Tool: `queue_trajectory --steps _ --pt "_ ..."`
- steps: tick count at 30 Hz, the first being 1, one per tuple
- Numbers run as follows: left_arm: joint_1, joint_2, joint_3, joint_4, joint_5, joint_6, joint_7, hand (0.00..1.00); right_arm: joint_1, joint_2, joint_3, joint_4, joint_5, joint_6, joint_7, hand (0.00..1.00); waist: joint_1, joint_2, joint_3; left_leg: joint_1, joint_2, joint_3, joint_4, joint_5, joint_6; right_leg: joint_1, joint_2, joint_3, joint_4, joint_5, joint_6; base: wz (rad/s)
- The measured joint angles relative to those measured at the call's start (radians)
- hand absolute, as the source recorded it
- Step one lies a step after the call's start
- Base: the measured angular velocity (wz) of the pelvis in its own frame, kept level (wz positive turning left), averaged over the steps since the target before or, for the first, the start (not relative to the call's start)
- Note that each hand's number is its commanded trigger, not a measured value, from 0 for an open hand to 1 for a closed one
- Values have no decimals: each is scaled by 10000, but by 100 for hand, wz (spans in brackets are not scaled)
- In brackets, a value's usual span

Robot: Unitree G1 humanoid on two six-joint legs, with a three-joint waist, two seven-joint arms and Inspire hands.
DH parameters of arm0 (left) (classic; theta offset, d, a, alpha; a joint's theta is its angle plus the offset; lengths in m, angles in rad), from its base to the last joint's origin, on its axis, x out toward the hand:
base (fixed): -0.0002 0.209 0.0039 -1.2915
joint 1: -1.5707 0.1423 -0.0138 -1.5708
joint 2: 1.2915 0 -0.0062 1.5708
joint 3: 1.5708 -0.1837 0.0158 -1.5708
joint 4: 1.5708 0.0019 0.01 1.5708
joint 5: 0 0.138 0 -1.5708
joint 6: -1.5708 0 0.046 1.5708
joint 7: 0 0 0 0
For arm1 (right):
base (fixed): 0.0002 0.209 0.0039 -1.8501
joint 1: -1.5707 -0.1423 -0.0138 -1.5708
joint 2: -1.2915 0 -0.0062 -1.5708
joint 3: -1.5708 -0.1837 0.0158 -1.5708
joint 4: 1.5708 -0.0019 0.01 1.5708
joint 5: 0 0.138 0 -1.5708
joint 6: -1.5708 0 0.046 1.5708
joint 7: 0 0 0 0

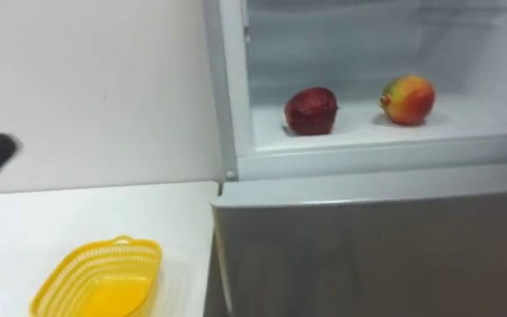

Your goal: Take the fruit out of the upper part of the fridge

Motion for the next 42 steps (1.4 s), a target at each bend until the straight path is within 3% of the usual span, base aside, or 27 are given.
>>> queue_trajectory --steps 5,8,12,15,19,22,24,28,29,30,32,34,35,37,42 --pt "1007 -311 1100 524 1118 -316 2117 0 284 37 -11 -164 54 23 -103 0 304 100 45 63 -154 -442 1 11 19 227 -168 -321 46 -206 96 26" --pt "1724 -368 1409 1534 1402 -248 3250 0 375 68 9 -325 68 152 -169 0 479 168 66 47 -200 -599 2 12 23 317 -213 -470 -7 -230 121 15" --pt "2272 -370 1398 2353 1391 -217 3961 0 378 51 20 -463 176 229 -157 0 446 188 70 36 -259 -802 8 11 24 426 -264 -620 -107 -242 154 13" --pt "2851 -383 1379 3629 1388 -205 4345 0 378 62 17 -468 194 229 -13 0 381 250 83 23 -286 -976 1 11 25 465 -294 -680 -137 -263 167 7" --pt "3127 -629 1378 5286 1139 -138 4969 0 539 -8 -7 -558 293 333 188 0 388 249 82 -47 -327 -968 -14 11 25 406 -338 -736 -148 -289 190 1" --pt "3320 -842 1307 6411 335 -128 5288 0 651 -39 -5 -675 519 358 352 0 388 289 59 -97 -353 -990 3 11 26 347 -354 -682 -151 -295 204 -1" --pt "3409 -831 1197 7536 -470 -147 5298 0 671 -47 -28 -679 637 451 470 0 415 286 66 -91 -360 -979 -23 11 26 344 -367 -701 -131 -303 213 -2" --pt "3634 -988 440 11406 -1226 -61 4920 0 670 -26 -436 -675 569 677 620 0 353 211 15 -85 -408 -929 -47 11 26 228 -432 -593 74 -432 236 -8" --pt "3606 -1069 169 12764 -1223 14 4663 0 684 -26 -510 -653 569 727 693 0 333 201 16 -70 -412 -875 -39 9 27 230 -440 -586 56 -434 239 0" --pt "3609 -1100 26 13416 -1227 92 4491 0 689 -26 -513 -649 566 752 727 0 316 161 6 -39 -411 -841 -40 9 27 246 -439 -581 43 -433 240 0" --pt "3668 -1261 -578 15658 -1205 448 3752 0 721 11 -502 -632 394 837 852 0 204 -53 24 32 -392 -760 -40 -15 59 401 -432 -579 -24 -438 247 2" --pt "3634 -1495 -1063 16579 -1113 758 3299 0 650 -5 -508 -671 413 896 821 0 144 -100 22 66 -355 -737 -40 -96 180 502 -373 -582 -128 -426 270 13" --pt "3540 -1574 -1380 17132 -845 899 3014 0 636 -6 -519 -666 437 896 793 0 145 -159 59 105 -352 -721 -78 -104 192 566 -366 -597 -169 -413 290 13" --pt "3460 -1587 -2015 17763 -182 1075 2665 0 507 26 -563 -624 469 875 686 0 61 -164 62 179 -332 -669 -188 -121 216 573 -347 -583 -149 -405 298 4" --pt "2789 -1580 -3571 18005 2202 1291 2145 0 16 191 -363 -993 646 634 -67 0 -449 -168 75 85 -338 -660 -215 -119 219 461 -356 -559 -20 -395 298 -1"
